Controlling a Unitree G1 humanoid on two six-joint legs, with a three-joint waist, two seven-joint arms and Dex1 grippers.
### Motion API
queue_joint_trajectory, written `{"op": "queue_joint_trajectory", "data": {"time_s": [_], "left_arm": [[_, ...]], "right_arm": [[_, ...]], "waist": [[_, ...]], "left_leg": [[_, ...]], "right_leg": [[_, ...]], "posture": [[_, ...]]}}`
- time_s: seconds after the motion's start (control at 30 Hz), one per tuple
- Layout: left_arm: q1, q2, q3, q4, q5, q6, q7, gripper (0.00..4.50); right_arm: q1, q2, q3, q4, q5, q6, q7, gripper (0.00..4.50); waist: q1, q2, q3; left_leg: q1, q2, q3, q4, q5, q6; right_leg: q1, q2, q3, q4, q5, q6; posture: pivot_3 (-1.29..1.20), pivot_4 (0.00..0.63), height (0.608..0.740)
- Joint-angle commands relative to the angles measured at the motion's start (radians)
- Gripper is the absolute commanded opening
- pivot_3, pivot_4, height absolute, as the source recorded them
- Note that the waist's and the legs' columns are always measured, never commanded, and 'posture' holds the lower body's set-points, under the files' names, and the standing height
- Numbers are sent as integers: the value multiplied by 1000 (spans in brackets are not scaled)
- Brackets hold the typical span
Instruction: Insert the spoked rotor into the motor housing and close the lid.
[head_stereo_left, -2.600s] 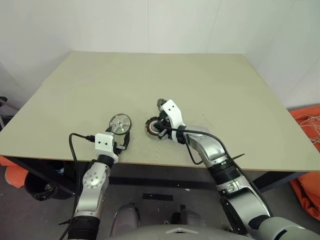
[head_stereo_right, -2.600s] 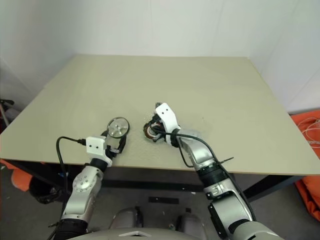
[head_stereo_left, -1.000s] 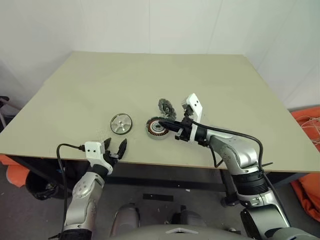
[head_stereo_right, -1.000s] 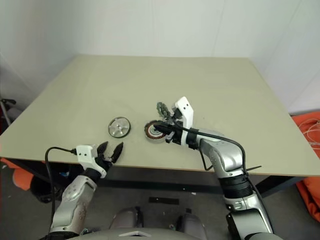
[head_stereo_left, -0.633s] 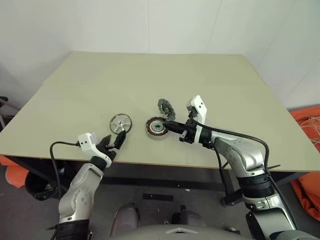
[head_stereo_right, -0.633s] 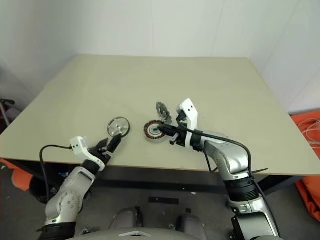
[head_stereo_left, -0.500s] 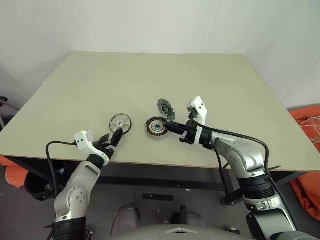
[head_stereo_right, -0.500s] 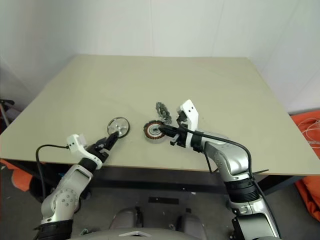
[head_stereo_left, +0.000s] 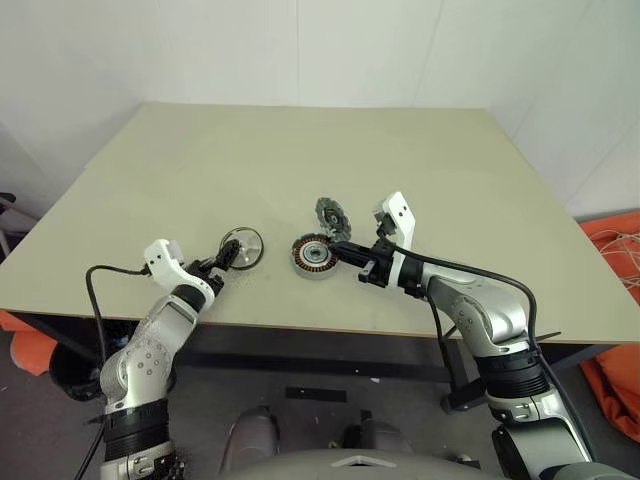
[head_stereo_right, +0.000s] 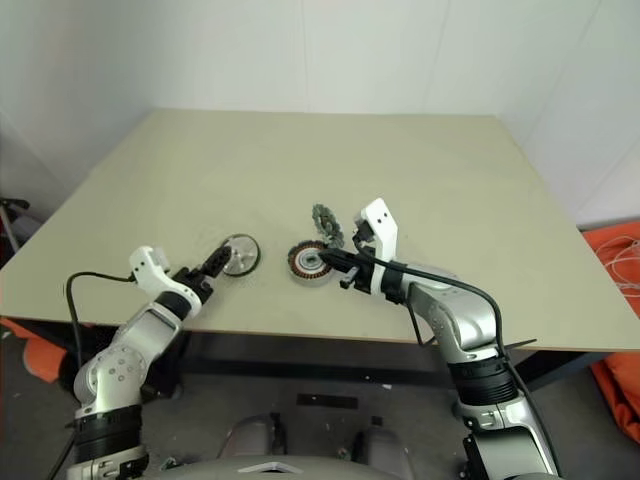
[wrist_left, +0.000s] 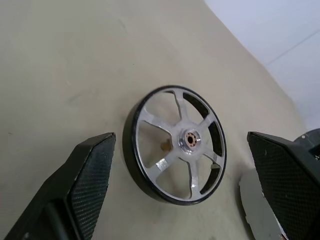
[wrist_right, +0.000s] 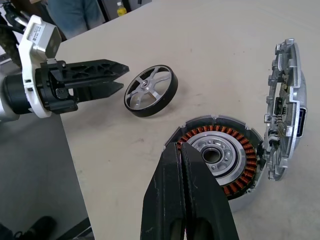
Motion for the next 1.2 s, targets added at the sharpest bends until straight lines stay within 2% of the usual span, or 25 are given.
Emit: {"op": "queue_joint_trajectory", "data": {"time_s": [0.03,0.43,0.77,1.2], "left_arm": [[-27,-2,11,-10,-38,32,10,4485],[-18,-44,39,-10,-105,65,53,4485],[-107,-135,153,144,-192,7,148,4485],[-117,-199,144,161,-234,-11,189,4485]], "right_arm": [[-24,3,-14,-47,14,-16,-4,0],[-23,3,-14,-47,15,-7,-19,0],[-21,-1,-13,-48,17,-4,-24,0],[-21,-1,-15,-53,17,-2,-35,0]], "waist": [[0,0,0],[0,0,0],[2,0,0],[9,0,0]], "left_leg": [[0,0,0,0,0,0],[0,0,0,0,0,0],[2,0,-1,0,0,0],[2,0,-1,0,0,0]], "right_leg": [[0,0,0,0,0,0],[0,0,0,0,-1,1],[3,0,0,0,-4,7],[4,0,0,0,-3,8]], "posture": [[0,0,740],[0,0,740],[0,0,740],[0,0,740]]}}
